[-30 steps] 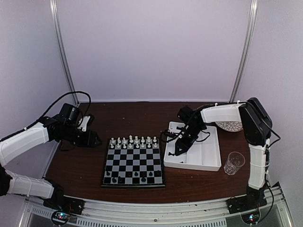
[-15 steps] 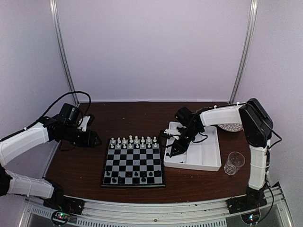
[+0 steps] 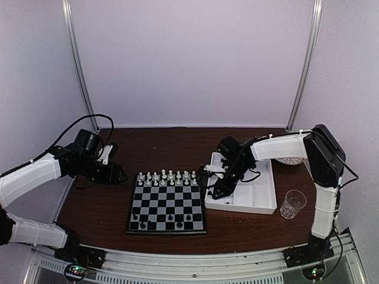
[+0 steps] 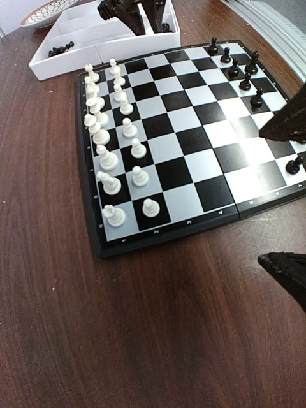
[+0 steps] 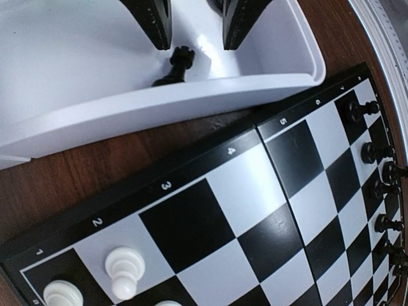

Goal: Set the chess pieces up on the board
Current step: Pick up the rook from the storage box.

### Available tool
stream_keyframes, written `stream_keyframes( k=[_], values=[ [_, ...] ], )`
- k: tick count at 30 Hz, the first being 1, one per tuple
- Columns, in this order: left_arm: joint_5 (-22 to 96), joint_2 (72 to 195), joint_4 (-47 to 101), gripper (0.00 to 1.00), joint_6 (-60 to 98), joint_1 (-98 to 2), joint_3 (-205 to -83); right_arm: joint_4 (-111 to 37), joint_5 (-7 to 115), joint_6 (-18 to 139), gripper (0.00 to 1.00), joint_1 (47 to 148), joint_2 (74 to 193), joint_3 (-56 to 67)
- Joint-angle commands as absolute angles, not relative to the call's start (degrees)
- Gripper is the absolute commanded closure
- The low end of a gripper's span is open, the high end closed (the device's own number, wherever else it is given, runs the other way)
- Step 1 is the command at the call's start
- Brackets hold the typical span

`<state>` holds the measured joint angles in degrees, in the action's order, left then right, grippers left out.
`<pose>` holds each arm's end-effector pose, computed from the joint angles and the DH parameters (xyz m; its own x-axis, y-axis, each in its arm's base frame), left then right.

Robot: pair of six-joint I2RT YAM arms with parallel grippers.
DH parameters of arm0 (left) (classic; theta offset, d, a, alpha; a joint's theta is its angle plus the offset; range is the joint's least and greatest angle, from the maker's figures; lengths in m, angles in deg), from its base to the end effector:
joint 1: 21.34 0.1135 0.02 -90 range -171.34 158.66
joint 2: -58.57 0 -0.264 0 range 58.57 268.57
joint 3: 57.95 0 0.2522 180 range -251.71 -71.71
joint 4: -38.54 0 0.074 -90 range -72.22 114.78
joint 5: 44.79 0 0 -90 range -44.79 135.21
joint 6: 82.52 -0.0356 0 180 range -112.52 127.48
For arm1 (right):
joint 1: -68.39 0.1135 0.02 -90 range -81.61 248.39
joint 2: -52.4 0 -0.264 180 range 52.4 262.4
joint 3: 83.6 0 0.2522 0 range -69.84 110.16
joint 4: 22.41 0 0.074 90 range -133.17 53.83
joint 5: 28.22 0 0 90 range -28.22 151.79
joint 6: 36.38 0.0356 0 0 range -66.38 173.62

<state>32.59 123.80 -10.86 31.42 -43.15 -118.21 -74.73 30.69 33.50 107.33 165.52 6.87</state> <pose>0.2051 -0.0904 0.2430 -0.8848 -0.0724 -0.4604 0.1332 0.9074 -0.3987 0.2867 0.2553 0.1583 -0.4844 -0.7701 -0.4151 -0.8616 0.3376 0.3791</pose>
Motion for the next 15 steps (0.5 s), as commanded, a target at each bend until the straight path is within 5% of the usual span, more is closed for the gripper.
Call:
stream_keyframes(
  k=[1, 10, 15],
  values=[
    [32.31, 123.22, -8.63, 0.40, 31.65, -42.75, -117.83, -72.82, 34.10, 37.63, 0.69, 109.24, 165.97, 6.99],
    [32.79, 122.80, -8.58, 0.40, 31.95, -42.70, -117.51, -69.54, 43.56, 41.96, 0.82, 109.35, 167.32, 5.04],
    [32.08, 123.57, -8.18, 0.40, 32.04, -42.70, -117.79, -68.47, 48.57, 44.93, 0.75, 109.43, 167.27, 5.37]
  ],
)
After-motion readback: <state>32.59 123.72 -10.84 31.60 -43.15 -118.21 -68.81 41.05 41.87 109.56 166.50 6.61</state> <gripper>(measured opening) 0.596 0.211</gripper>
